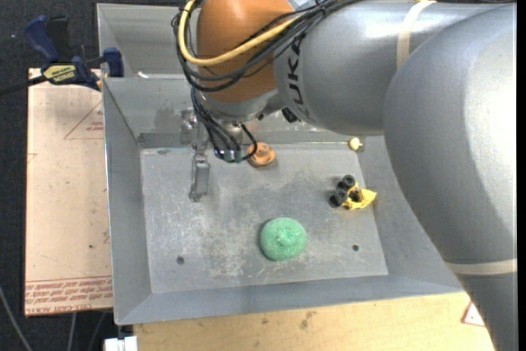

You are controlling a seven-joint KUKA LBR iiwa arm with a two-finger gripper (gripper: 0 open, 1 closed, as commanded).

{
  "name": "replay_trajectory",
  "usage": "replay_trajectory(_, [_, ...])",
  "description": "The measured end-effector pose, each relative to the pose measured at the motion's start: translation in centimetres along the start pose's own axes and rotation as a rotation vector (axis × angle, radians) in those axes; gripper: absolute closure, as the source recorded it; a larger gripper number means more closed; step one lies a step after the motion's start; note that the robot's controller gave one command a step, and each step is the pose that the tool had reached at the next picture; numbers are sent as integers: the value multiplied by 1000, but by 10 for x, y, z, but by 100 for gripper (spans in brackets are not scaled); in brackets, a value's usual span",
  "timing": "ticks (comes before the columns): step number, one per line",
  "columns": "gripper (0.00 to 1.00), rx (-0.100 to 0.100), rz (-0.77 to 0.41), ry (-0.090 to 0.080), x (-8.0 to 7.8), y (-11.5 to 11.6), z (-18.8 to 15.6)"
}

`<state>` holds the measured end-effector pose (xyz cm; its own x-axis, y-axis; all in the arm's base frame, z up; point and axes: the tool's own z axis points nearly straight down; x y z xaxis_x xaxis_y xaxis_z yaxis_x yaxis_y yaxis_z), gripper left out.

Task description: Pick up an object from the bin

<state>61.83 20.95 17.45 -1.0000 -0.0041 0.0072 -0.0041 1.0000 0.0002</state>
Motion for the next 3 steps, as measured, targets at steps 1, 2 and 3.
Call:
replay_trajectory(1, [0,-2,3,-8,-2,-1,-5])
replay_trajectory(2, [0,-2,7,-7,3,-23,-28])
replay_trajectory(3, [0,-2,37,-14,-9,-38,-41])
